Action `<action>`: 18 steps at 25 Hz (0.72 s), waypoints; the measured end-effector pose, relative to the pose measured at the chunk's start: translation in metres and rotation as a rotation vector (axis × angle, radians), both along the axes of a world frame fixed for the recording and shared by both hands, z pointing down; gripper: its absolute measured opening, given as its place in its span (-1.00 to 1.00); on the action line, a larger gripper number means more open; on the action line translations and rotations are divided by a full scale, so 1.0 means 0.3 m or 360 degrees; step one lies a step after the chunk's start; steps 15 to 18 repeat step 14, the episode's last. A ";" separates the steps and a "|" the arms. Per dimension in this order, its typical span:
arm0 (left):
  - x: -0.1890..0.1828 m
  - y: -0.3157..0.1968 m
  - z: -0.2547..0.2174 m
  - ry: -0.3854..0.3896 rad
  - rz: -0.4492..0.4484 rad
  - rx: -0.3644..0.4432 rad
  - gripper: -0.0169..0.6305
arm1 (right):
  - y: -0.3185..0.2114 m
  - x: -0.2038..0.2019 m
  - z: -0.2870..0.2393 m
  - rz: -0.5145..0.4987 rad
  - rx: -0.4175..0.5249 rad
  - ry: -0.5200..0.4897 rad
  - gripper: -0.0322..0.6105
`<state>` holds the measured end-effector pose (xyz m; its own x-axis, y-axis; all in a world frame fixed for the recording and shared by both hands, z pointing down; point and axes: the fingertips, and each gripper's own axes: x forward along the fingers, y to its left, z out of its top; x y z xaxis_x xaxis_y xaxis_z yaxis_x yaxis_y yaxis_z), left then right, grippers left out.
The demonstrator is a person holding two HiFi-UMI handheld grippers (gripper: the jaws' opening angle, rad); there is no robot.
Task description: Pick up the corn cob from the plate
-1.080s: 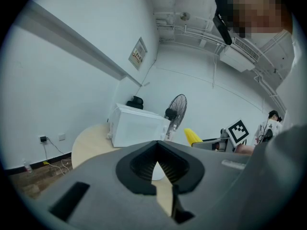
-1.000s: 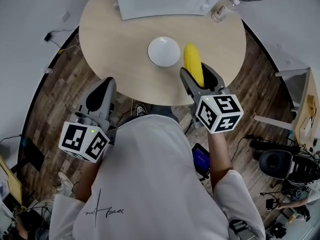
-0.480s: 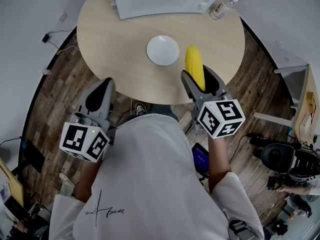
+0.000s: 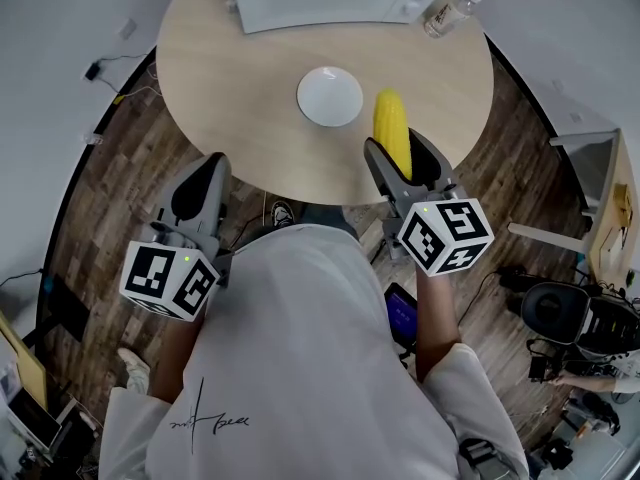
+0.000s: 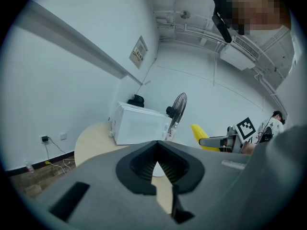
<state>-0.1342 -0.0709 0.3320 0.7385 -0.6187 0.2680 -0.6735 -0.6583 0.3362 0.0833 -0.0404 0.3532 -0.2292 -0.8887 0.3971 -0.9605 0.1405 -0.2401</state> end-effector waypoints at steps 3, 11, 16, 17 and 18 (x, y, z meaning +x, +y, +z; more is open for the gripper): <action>-0.004 -0.003 0.001 0.0000 0.0000 -0.0003 -0.97 | -0.005 -0.003 -0.006 -0.0006 0.0002 0.0006 -0.08; -0.010 0.001 0.007 0.0009 0.0004 -0.0011 -0.97 | -0.001 -0.014 -0.010 -0.0011 0.0004 0.0001 -0.08; -0.009 -0.002 0.013 0.0010 0.0004 -0.0016 -0.97 | -0.005 -0.016 -0.008 -0.0013 0.0003 -0.0004 -0.08; -0.009 -0.002 0.013 0.0010 0.0004 -0.0016 -0.97 | -0.005 -0.016 -0.008 -0.0013 0.0003 -0.0004 -0.08; -0.009 -0.002 0.013 0.0010 0.0004 -0.0016 -0.97 | -0.005 -0.016 -0.008 -0.0013 0.0003 -0.0004 -0.08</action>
